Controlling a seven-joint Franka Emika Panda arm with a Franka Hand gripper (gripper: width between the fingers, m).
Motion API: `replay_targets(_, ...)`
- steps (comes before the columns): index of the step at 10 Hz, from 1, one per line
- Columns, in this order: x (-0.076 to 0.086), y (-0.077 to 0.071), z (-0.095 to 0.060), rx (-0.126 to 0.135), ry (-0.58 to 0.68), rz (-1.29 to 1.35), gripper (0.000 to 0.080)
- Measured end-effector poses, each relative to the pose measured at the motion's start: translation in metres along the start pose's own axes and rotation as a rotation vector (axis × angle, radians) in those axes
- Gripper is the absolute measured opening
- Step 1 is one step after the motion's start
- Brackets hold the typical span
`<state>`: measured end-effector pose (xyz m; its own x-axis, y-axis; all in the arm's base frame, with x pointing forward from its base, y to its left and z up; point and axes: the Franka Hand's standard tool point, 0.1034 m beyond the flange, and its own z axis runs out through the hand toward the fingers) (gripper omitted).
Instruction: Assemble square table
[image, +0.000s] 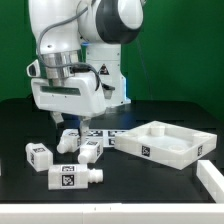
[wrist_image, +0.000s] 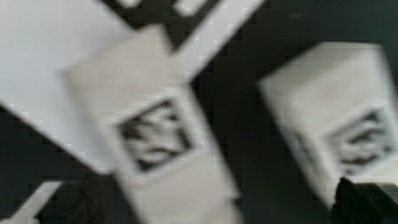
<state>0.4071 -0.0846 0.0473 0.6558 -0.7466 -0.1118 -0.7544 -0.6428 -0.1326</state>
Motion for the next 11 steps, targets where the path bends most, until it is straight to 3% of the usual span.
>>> replay_targets(2,0.017,-0.032,-0.018,0.044,-0.026,-0.011,0.0649)
replay_targets(4,0.01,-0.063,-0.024,0.042,-0.025,-0.112,0.0649)
replay_targets(8,0.011,-0.058,-0.021,0.039,-0.028,-0.103,0.0649)
replay_targets(9,0.018,-0.063,-0.024,0.029,-0.013,-0.199,0.0649)
replay_targets(11,0.05,-0.085,-0.029,0.054,-0.021,-0.366,0.0649)
